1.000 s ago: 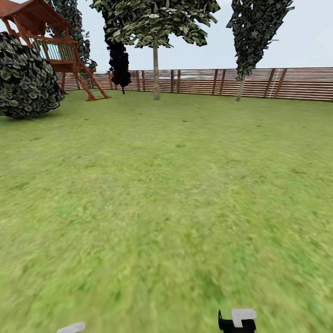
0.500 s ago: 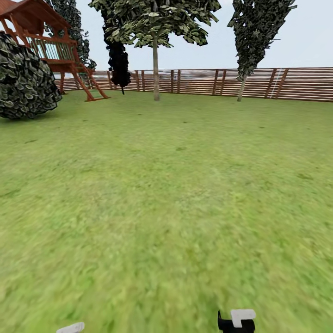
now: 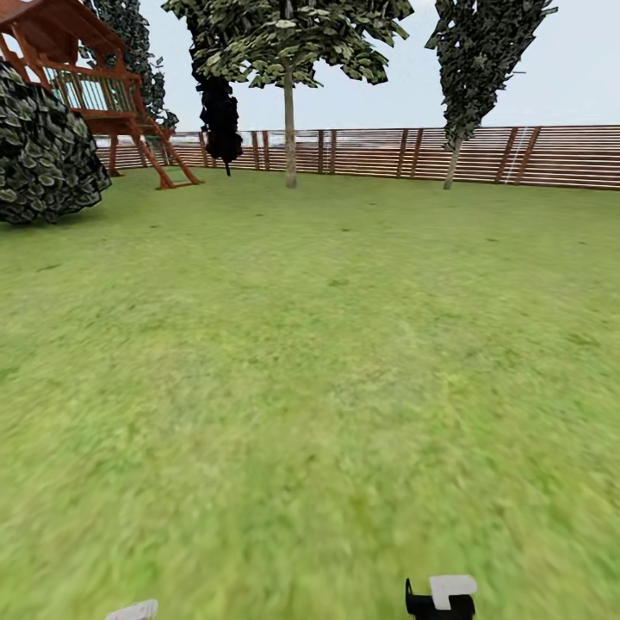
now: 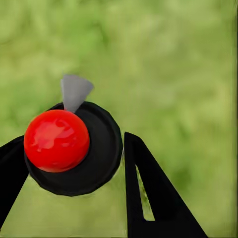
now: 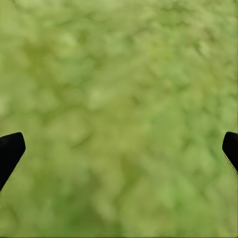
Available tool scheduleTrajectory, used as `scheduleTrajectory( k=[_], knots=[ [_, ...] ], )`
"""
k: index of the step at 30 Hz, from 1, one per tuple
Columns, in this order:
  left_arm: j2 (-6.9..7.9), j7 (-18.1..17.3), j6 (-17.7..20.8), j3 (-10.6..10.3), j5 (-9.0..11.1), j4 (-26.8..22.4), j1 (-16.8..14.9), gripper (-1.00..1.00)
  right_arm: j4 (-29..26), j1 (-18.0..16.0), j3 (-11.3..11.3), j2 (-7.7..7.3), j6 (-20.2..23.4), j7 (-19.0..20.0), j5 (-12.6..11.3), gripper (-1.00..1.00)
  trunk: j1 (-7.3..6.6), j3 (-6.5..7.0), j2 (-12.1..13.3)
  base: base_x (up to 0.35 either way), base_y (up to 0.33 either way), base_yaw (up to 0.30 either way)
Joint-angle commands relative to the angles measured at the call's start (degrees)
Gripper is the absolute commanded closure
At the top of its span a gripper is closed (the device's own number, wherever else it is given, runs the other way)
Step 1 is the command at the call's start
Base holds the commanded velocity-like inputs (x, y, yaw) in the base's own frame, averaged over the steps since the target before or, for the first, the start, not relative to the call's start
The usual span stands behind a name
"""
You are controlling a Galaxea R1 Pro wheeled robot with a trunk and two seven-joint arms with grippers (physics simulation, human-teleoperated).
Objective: In the garden, pick up the pesticide atomizer on the floor and spray pesticide onto both trees until each tree trunk is fully covered.
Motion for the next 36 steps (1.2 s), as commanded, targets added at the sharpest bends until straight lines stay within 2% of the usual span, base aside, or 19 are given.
scheduleTrajectory(
  k=[1,36],
  knots=[
    [0.02,0.0,-0.2,-0.5,0.5,0.0,0.0,1.00,0.1,0.0,-0.4,0.03,-0.2,-0.2,0.6,-1.00,0.03,-0.05,0.0,0.340,0.000,0.000],
    [-0.06,0.0,-0.1,-0.5,0.5,0.0,0.0,1.00,0.1,0.0,-0.4,0.02,-0.2,-0.2,0.6,-1.00,0.03,-0.06,0.0,0.340,0.000,0.007]
  ],
)
